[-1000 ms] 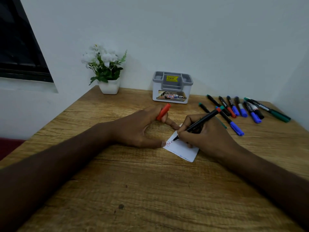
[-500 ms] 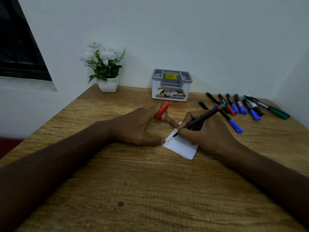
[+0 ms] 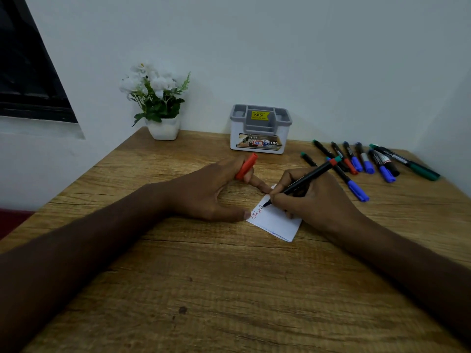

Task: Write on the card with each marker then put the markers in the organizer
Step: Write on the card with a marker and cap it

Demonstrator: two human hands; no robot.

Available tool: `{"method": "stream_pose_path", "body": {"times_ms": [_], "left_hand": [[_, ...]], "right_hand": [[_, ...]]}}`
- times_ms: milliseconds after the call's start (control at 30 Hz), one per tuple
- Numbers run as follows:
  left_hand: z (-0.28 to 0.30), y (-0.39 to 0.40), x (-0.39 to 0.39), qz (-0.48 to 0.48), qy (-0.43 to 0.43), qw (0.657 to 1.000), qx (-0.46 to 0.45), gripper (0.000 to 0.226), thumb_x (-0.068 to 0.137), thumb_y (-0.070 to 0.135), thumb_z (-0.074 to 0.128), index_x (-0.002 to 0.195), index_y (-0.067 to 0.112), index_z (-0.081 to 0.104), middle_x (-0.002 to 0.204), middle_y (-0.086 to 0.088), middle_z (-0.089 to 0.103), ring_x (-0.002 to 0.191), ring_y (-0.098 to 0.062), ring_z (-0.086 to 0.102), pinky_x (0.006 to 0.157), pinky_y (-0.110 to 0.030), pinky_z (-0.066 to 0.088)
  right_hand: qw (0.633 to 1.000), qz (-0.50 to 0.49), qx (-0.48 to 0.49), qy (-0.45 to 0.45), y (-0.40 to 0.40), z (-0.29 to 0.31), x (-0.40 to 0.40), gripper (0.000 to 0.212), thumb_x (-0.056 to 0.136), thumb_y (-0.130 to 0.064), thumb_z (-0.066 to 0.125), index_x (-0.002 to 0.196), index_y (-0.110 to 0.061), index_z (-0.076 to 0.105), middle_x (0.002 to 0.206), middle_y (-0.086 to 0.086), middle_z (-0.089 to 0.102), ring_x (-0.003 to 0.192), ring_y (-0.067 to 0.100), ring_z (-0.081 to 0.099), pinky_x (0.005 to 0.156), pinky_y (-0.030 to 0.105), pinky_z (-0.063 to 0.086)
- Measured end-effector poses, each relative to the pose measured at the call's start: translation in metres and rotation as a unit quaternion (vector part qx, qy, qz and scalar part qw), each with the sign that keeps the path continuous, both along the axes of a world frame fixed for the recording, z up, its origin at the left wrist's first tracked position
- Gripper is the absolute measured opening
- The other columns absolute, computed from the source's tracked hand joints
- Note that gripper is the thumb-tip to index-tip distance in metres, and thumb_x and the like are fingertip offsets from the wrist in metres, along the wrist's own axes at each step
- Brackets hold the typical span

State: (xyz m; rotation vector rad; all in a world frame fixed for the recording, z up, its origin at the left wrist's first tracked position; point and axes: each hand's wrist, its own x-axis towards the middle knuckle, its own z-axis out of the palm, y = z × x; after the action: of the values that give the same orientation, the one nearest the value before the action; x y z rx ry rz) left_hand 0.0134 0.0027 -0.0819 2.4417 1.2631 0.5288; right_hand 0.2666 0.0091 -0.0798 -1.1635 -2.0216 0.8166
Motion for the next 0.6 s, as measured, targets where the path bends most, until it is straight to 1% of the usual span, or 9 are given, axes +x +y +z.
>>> {"method": "stream_pose_path", "body": {"times_ms": [100,167,200,267,333,400,467,533,600], "left_hand": [[-0.0004,0.0002,-0.0002,0.005,0.003,1.0,0.003,0.057,0.089,0.048,0.082,0.12,0.059,0.034,0.116,0.042,0.041,0.115,0.012,0.047,0.091,-0.011,0.036],[-0.0009,0.0007,-0.0007,0.005,0.005,1.0,0.002,0.056,0.09,0.048,0.081,0.119,0.058,0.034,0.116,0.044,0.042,0.114,0.01,0.048,0.091,-0.013,0.037],[-0.001,0.0007,-0.0008,0.004,0.008,1.0,0.001,0.056,0.09,0.05,0.081,0.119,0.056,0.033,0.116,0.045,0.042,0.114,0.011,0.048,0.091,-0.013,0.037],[-0.0005,-0.0003,-0.0009,0.004,0.011,1.0,-0.002,0.058,0.089,0.054,0.08,0.122,0.052,0.032,0.116,0.045,0.042,0.114,0.014,0.047,0.09,-0.007,0.035],[-0.0003,0.0,-0.0011,0.005,0.01,1.0,-0.007,0.054,0.086,0.057,0.076,0.123,0.044,0.04,0.117,0.038,0.044,0.113,0.013,0.048,0.086,-0.002,0.035],[-0.0007,0.0007,-0.0015,0.006,0.007,1.0,-0.008,0.054,0.086,0.056,0.075,0.125,0.038,0.043,0.119,0.034,0.046,0.113,0.011,0.048,0.087,-0.005,0.037],[-0.0022,0.0016,-0.003,0.003,0.011,1.0,-0.007,0.059,0.087,0.056,0.077,0.13,0.042,0.038,0.121,0.039,0.043,0.116,0.012,0.047,0.09,-0.009,0.037],[-0.0027,0.0013,-0.0034,0.004,0.019,1.0,-0.005,0.07,0.087,0.058,0.076,0.139,0.044,0.032,0.123,0.045,0.038,0.119,0.017,0.043,0.092,-0.006,0.034],[-0.0028,0.0014,-0.0038,0.007,0.023,1.0,-0.008,0.069,0.085,0.061,0.074,0.138,0.046,0.032,0.126,0.042,0.039,0.121,0.018,0.041,0.093,-0.005,0.033]], "right_hand": [[1.0,-0.008,-0.003,0.001,0.0001,0.0004,-0.0006,0.009,0.086,-0.019,0.081,0.078,-0.022,0.079,0.077,-0.008,0.079,0.062,0.005,0.071,0.063,0.026,0.061],[1.0,-0.011,-0.004,-0.001,-0.0002,0.0005,-0.0009,0.009,0.086,-0.019,0.081,0.077,-0.023,0.079,0.077,-0.007,0.079,0.062,0.006,0.072,0.065,0.028,0.061],[1.0,-0.013,-0.005,0.0,-0.0004,0.0005,-0.0009,0.009,0.085,-0.019,0.081,0.077,-0.023,0.078,0.078,-0.007,0.08,0.062,0.006,0.072,0.065,0.028,0.061],[1.0,-0.018,-0.008,0.001,-0.0004,0.0005,-0.0009,0.008,0.085,-0.02,0.081,0.077,-0.022,0.078,0.078,-0.007,0.08,0.063,0.006,0.073,0.065,0.027,0.061],[1.0,-0.022,-0.011,0.003,0.0001,0.0006,-0.0009,0.007,0.085,-0.02,0.082,0.079,-0.021,0.079,0.077,-0.007,0.08,0.063,0.006,0.073,0.065,0.024,0.061],[1.0,-0.025,-0.009,-0.001,0.0011,0.0004,-0.0016,0.006,0.086,-0.019,0.081,0.08,-0.021,0.079,0.077,-0.007,0.079,0.065,0.007,0.074,0.066,0.022,0.061],[1.0,-0.027,-0.011,-0.002,0.0014,0.0002,-0.0021,0.007,0.086,-0.02,0.081,0.08,-0.022,0.079,0.077,-0.007,0.079,0.066,0.008,0.074,0.066,0.022,0.061],[0.999,-0.031,-0.015,-0.001,0.0011,0.0003,-0.0015,0.007,0.086,-0.02,0.081,0.08,-0.023,0.079,0.077,-0.007,0.08,0.065,0.008,0.075,0.066,0.022,0.061],[0.999,-0.036,-0.017,-0.004,0.0012,0.0,-0.0015,0.008,0.086,-0.02,0.081,0.08,-0.023,0.079,0.078,-0.007,0.08,0.066,0.009,0.075,0.065,0.021,0.061]]}}
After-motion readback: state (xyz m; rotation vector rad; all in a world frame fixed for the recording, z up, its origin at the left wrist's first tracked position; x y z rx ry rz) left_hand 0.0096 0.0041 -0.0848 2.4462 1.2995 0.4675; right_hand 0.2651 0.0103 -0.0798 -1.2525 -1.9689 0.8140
